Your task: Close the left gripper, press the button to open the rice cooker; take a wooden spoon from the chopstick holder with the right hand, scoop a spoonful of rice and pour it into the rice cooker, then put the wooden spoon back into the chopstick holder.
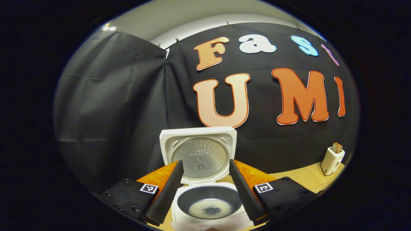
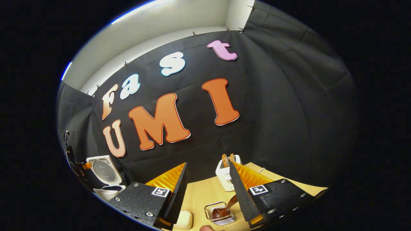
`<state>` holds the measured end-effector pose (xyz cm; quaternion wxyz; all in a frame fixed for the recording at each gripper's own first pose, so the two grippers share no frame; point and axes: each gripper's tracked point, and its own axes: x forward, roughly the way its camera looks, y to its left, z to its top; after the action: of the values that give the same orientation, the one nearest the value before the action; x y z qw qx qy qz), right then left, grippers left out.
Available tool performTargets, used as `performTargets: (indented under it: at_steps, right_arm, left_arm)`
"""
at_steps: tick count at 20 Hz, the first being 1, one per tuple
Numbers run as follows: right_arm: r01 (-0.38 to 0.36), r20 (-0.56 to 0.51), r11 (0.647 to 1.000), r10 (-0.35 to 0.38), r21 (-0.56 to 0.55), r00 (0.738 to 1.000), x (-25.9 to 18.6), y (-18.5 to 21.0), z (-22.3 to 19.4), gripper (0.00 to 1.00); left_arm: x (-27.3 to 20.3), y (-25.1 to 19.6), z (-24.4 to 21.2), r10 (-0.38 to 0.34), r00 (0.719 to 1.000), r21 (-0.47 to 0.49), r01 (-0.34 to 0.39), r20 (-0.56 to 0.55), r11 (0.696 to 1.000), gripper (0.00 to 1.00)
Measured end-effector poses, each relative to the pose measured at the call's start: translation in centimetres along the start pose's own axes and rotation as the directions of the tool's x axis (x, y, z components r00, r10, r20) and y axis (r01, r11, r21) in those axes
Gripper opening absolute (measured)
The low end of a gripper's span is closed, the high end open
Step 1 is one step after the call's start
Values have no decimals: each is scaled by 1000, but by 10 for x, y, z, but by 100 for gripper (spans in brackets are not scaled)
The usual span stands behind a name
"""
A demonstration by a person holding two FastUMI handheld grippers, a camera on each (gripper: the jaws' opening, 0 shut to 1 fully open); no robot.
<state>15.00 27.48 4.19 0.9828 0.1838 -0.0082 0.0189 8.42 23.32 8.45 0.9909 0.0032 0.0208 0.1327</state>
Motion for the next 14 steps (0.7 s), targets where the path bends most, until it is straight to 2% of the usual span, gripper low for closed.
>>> performTargets:
  at_steps: [1,2,5,7,8,9,10,11,12,14]
  right_arm:
    - [-1,0,1000,1,-9,1000,1,0,0,75]
    - [-6,-1,1000,6,-19,1000,0,0,0,75]
    - [-29,-4,998,29,-58,1000,-1,2,-1,78]
    - [-52,-10,995,51,-89,999,-3,0,-2,82]
    - [-52,-10,993,51,-105,999,-2,1,-1,92]
    - [-50,-11,992,49,-114,999,-1,-1,-1,92]
    - [-49,-13,992,48,-115,999,0,-2,-1,83]
    - [-56,-12,992,55,-110,998,0,-1,-2,84]
    - [-49,-12,993,48,-109,999,1,0,-2,84]
    - [-32,-24,992,29,-125,999,2,-4,-6,84]
  left_arm:
    - [10,3,9,-4,1000,-11,4,2,1000,93]
    - [16,6,17,0,1000,-16,0,8,1000,93]
    - [43,14,45,21,1000,-14,-21,21,1000,93]
    - [72,34,70,106,990,30,-109,89,994,94]
    - [82,36,76,121,988,29,-125,99,992,94]
    - [93,36,81,124,987,27,-127,103,992,93]
    - [107,40,86,137,985,24,-140,108,990,92]
    - [116,44,87,153,983,21,-156,105,987,92]
    - [129,54,92,205,972,13,-208,117,978,92]
    - [149,54,96,225,967,-2,-226,122,974,92]
